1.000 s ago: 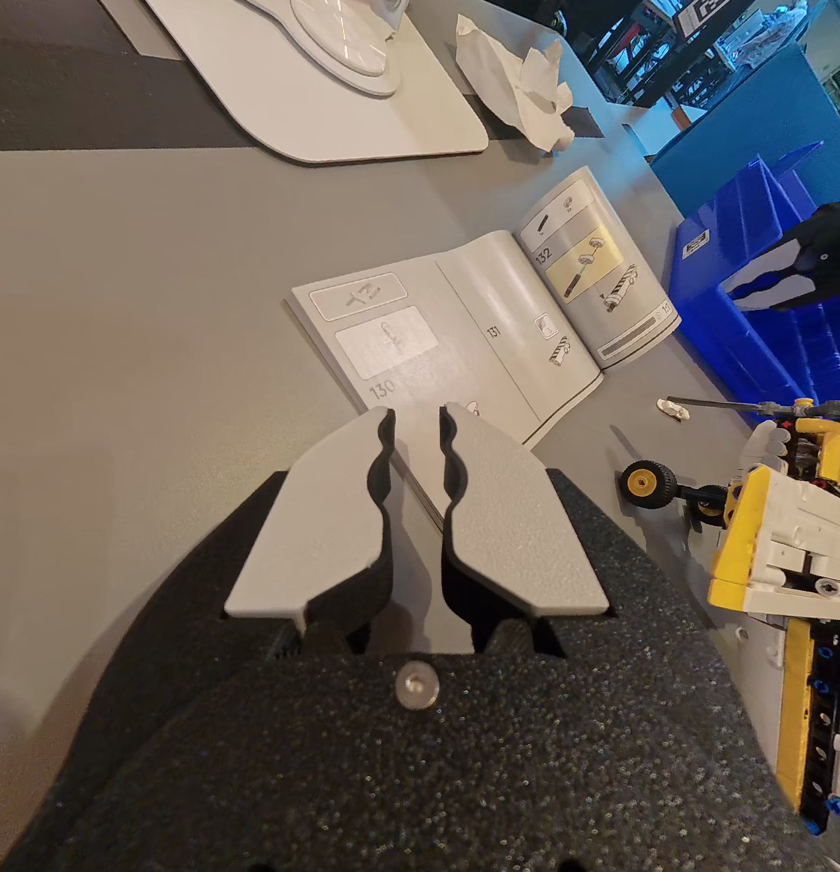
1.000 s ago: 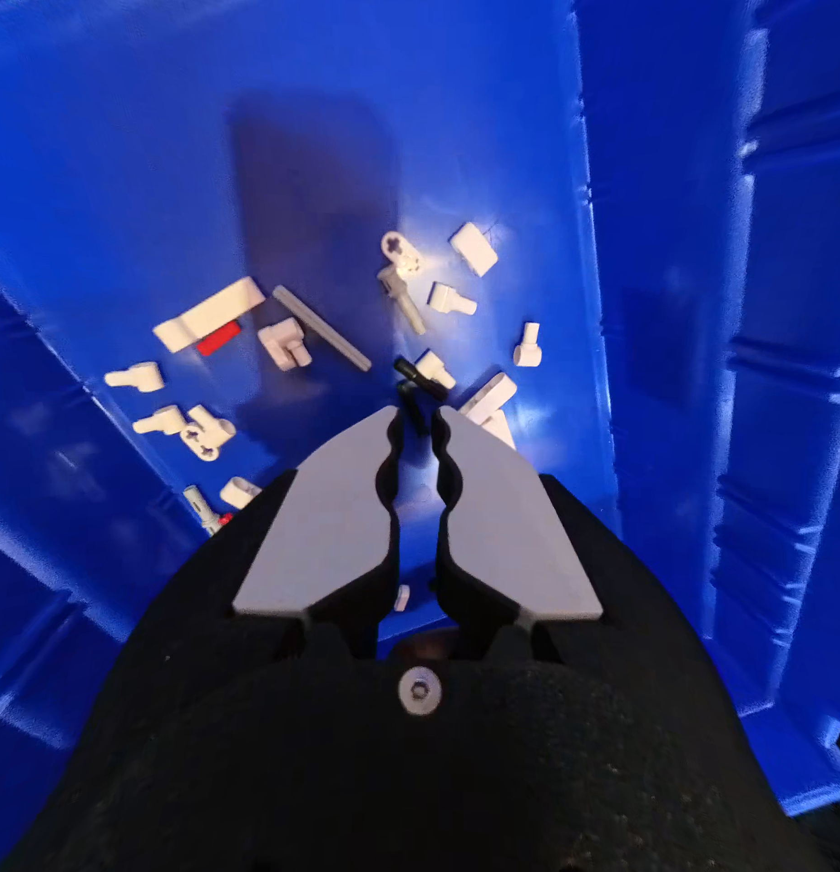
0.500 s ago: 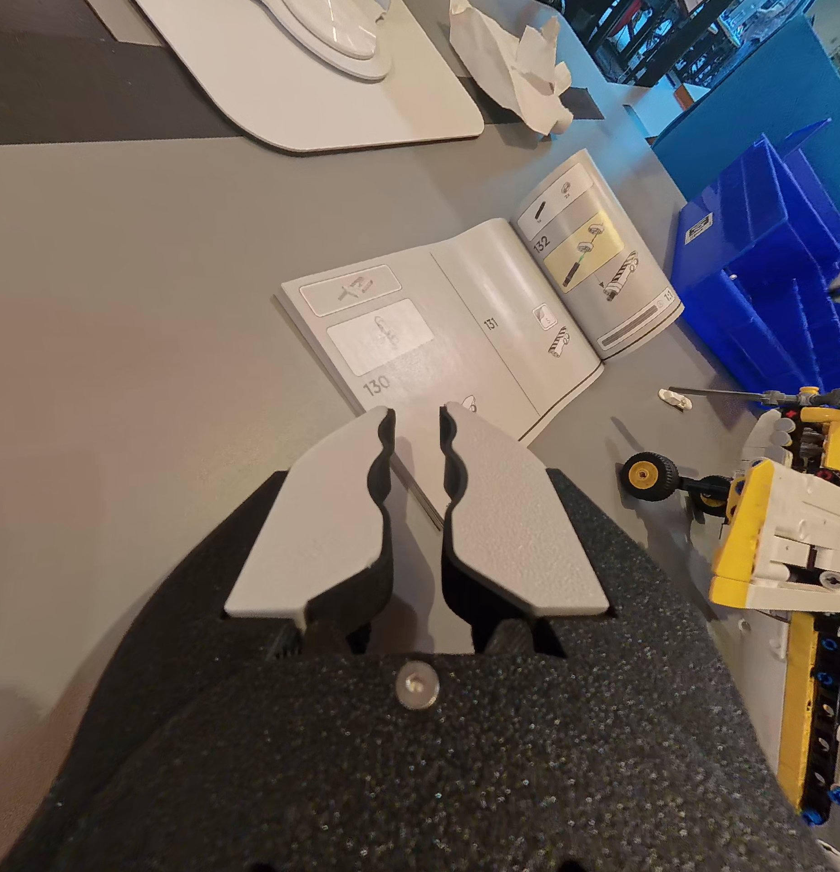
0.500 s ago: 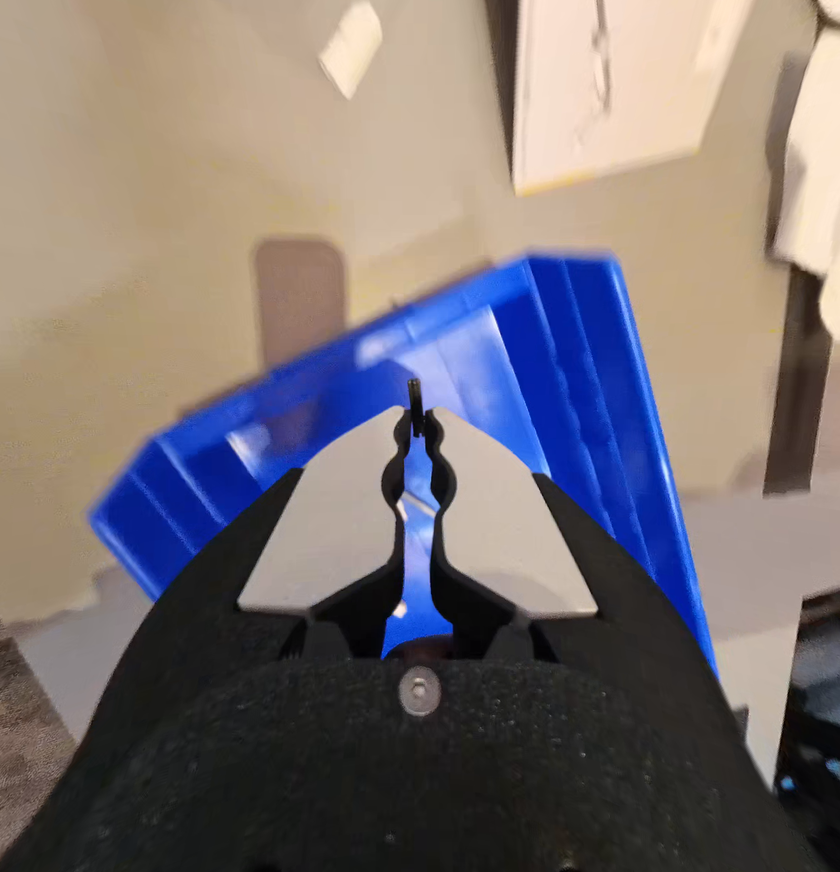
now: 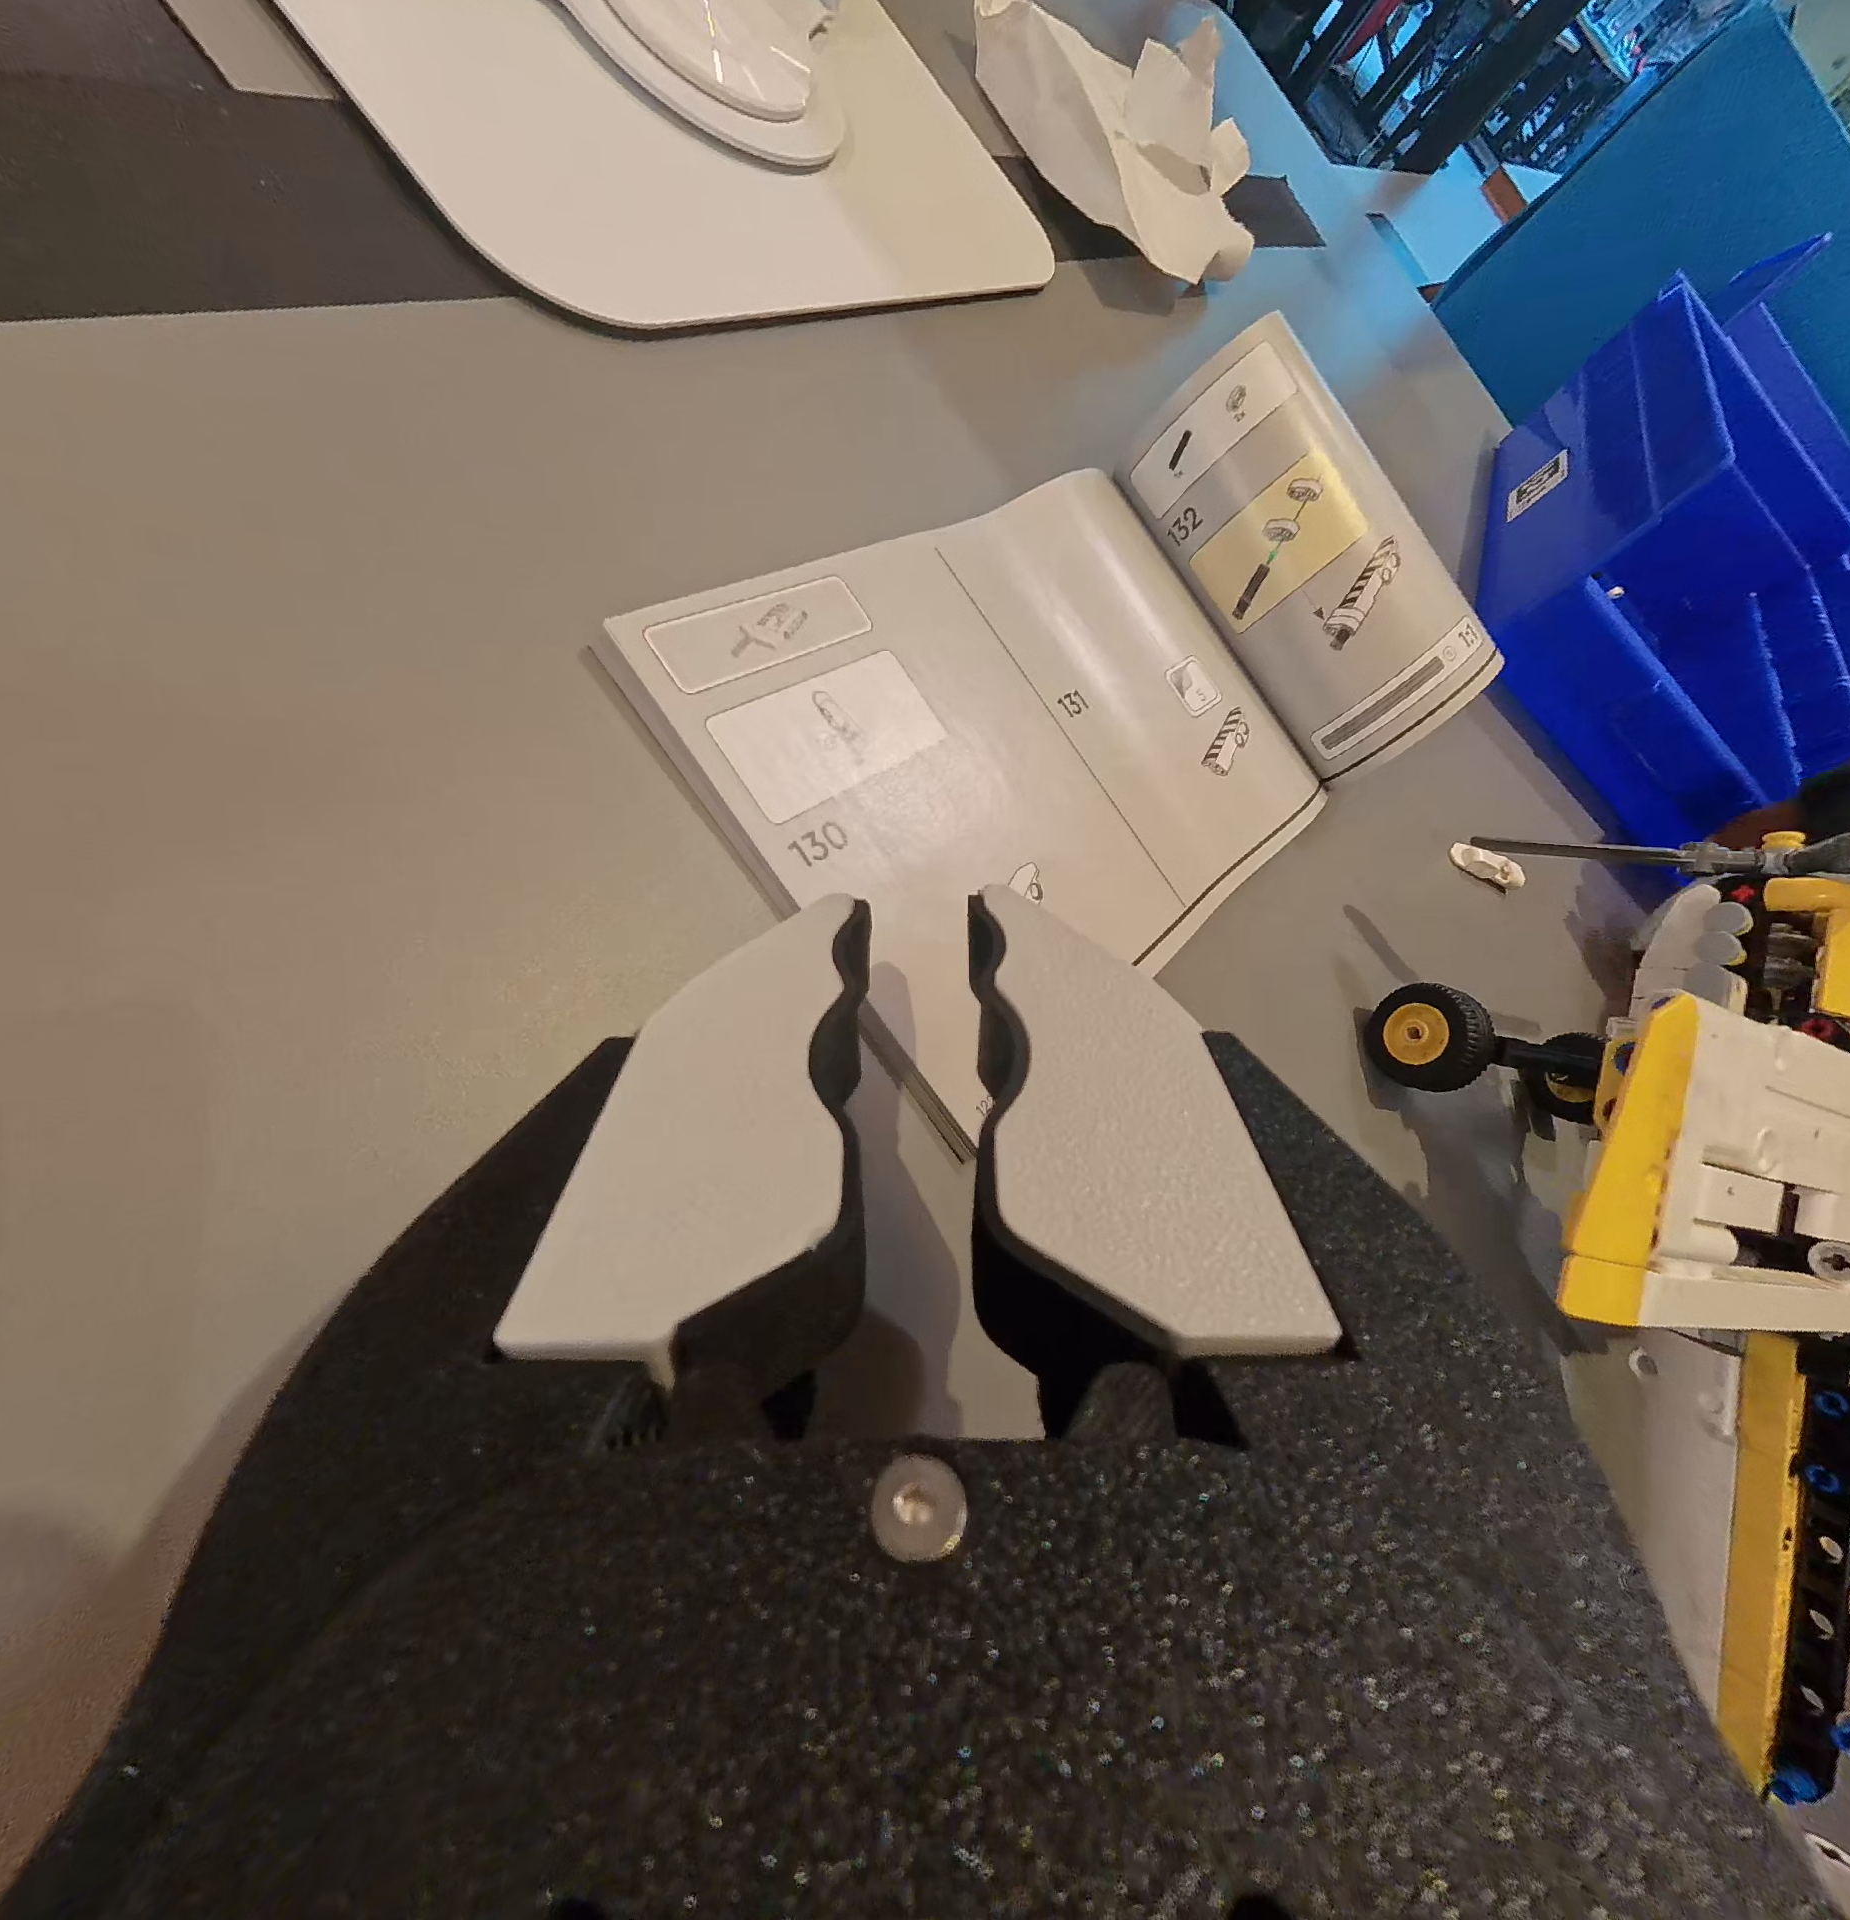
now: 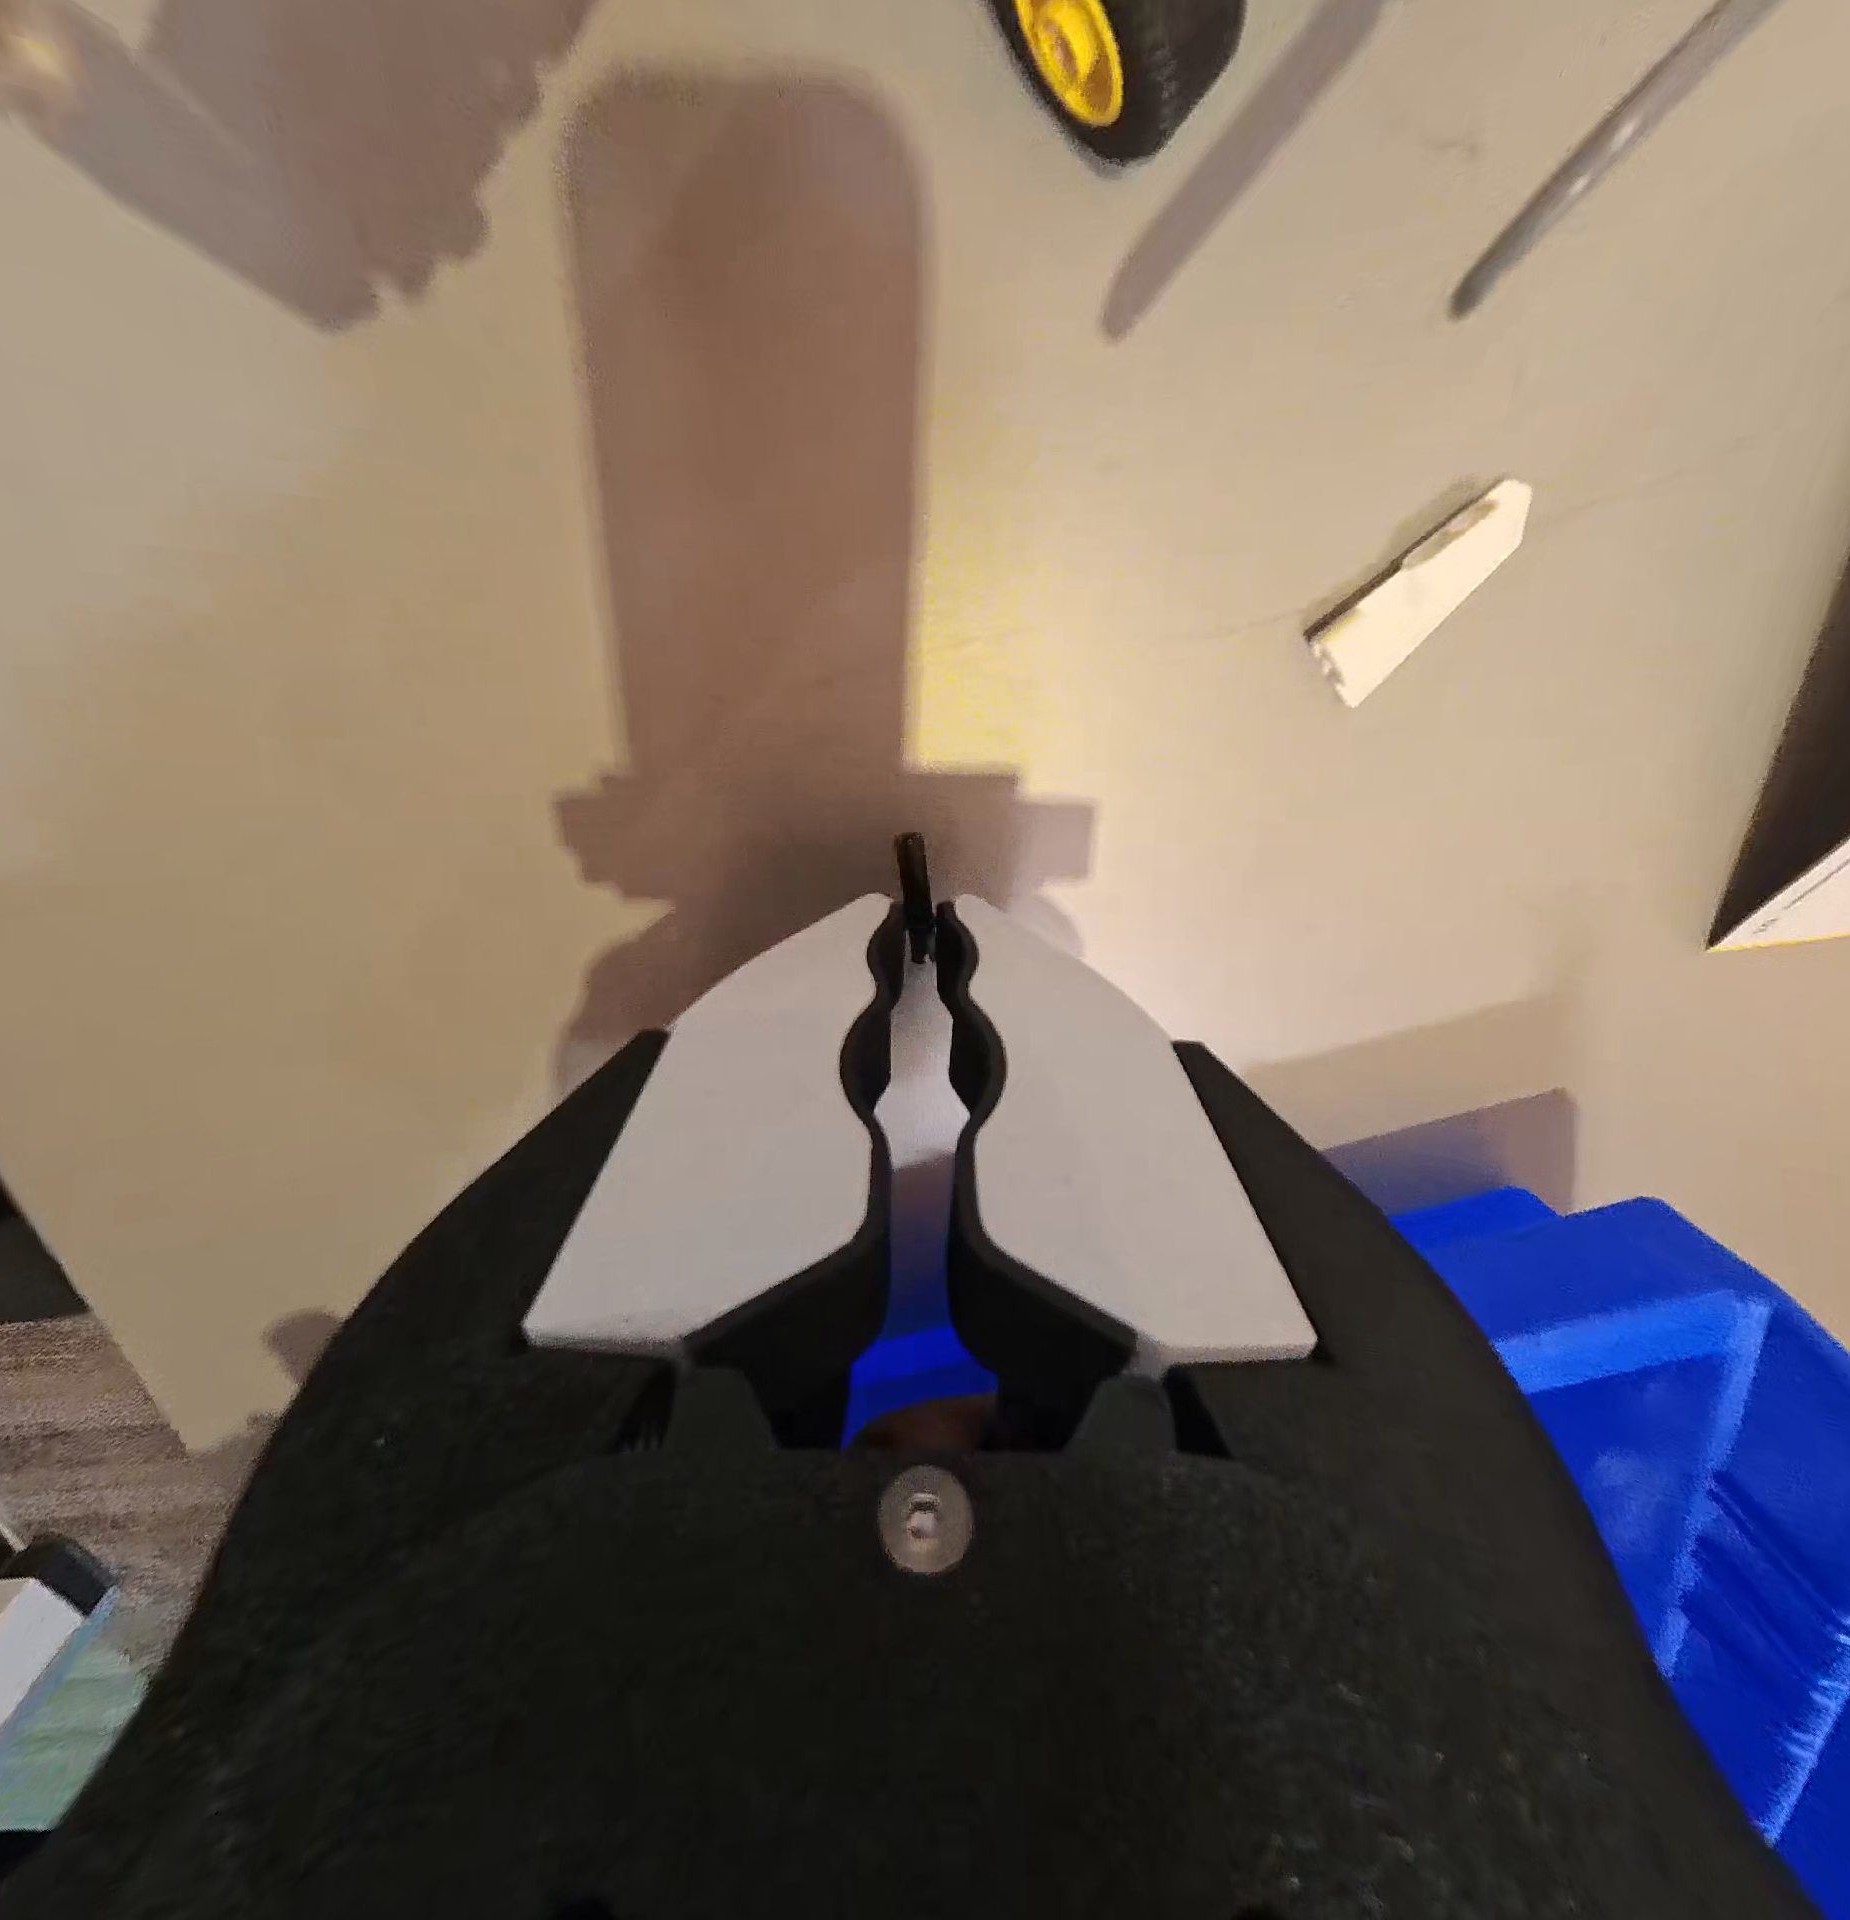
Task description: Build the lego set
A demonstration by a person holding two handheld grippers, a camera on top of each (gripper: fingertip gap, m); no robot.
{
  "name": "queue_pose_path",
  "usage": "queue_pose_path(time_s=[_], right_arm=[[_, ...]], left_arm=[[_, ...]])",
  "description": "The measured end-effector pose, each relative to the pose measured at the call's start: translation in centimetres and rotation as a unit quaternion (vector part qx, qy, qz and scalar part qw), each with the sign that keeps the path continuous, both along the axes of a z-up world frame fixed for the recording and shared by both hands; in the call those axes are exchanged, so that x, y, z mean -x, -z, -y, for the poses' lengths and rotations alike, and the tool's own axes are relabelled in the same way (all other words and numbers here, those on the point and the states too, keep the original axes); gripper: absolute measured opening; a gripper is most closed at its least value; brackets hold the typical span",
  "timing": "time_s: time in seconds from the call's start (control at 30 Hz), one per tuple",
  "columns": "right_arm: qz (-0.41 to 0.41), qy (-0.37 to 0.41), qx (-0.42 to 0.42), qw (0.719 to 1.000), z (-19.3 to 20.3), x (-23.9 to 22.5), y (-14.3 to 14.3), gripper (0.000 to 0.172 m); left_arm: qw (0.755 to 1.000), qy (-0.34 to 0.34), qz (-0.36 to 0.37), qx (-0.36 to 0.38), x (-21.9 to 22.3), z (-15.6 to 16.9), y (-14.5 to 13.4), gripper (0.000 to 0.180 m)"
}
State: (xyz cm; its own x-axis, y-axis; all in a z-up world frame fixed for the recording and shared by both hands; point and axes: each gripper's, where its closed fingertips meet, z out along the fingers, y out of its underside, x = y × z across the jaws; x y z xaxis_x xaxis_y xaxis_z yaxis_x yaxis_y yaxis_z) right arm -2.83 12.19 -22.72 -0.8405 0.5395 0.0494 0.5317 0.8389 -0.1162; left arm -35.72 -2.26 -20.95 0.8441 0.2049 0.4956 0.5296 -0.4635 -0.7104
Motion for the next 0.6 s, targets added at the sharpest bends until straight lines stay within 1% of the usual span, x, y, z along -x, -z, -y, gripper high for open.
queue_pose_path(time_s=[0.13, 0.43, 0.6], right_arm=[[0.005, 0.002, -0.006, 1.000, -0.56, -0.28, 0.89, 0.005], [-0.008, 0.010, -0.005, 1.000, -0.60, -0.26, 0.89, 0.005], [-0.004, 0.026, 0.009, 1.000, -0.62, -0.27, 0.88, 0.005]], left_arm=[[1.000, 0.000, 0.002, 0.001, 0.00, -0.02, 0.02, 0.018], [1.000, 0.002, 0.009, 0.003, 0.03, -0.07, 0.10, 0.018], [1.000, 0.005, 0.009, 0.006, -0.02, -0.14, 0.20, 0.018]])
